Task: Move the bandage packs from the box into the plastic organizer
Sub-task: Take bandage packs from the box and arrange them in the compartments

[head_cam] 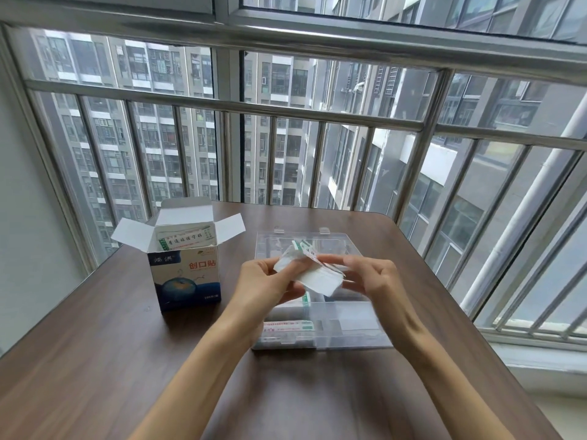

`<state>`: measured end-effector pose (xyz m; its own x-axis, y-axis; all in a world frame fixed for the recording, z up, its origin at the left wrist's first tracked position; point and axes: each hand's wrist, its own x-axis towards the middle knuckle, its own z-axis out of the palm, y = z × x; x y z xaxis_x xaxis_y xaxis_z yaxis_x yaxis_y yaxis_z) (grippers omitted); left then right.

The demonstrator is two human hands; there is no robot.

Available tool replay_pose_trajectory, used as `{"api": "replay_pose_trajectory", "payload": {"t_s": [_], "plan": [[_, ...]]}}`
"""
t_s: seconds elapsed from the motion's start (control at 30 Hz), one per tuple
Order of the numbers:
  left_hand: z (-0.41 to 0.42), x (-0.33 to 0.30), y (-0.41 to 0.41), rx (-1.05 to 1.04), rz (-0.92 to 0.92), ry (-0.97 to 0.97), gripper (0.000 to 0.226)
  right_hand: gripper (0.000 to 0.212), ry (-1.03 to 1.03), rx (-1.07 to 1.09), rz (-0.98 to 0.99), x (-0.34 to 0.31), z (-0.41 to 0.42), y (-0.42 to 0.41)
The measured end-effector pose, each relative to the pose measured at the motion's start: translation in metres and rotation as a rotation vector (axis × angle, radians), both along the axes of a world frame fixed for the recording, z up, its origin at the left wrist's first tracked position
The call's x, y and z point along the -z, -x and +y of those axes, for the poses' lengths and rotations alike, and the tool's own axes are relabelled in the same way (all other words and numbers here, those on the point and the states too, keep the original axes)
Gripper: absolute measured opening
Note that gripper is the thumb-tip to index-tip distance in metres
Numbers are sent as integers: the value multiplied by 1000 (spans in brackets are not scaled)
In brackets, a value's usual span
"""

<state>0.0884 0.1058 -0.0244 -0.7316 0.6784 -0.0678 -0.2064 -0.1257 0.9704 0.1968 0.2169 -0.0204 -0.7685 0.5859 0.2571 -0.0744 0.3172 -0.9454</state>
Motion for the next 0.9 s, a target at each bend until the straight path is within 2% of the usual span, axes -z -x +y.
{"api": "replay_pose_trajectory", "payload": {"t_s": [0.1,0.17,0.27,0.33,0.4,0.47,0.57,0.63,0.7,0.9], "plan": [[1,1,-2,20,36,-3,11,14,109,70,5,-2,1,1],[2,2,-3,40,64,-12,10,18,261,80,26,-3,4,2],[2,3,-5,72,97,-39,11,29,530,-62,-29,-6,9,0],[2,3,-6,82,116,-47,9,35,551,-143,-113,-9,12,-4],[1,3,-5,79,135,-52,7,33,478,-146,-144,-14,17,-7],[0,3,-2,40,162,-51,8,29,330,-46,-139,-19,31,-8],[-2,6,6,-63,171,-58,8,19,-119,121,-272,-24,61,-5],[-2,7,11,-124,147,-58,11,17,-303,97,-391,-19,77,2],[-2,8,15,-154,114,-68,13,15,-364,40,-476,-12,84,8],[-3,9,19,-176,72,-97,11,16,-359,-109,-572,-6,87,18]]}}
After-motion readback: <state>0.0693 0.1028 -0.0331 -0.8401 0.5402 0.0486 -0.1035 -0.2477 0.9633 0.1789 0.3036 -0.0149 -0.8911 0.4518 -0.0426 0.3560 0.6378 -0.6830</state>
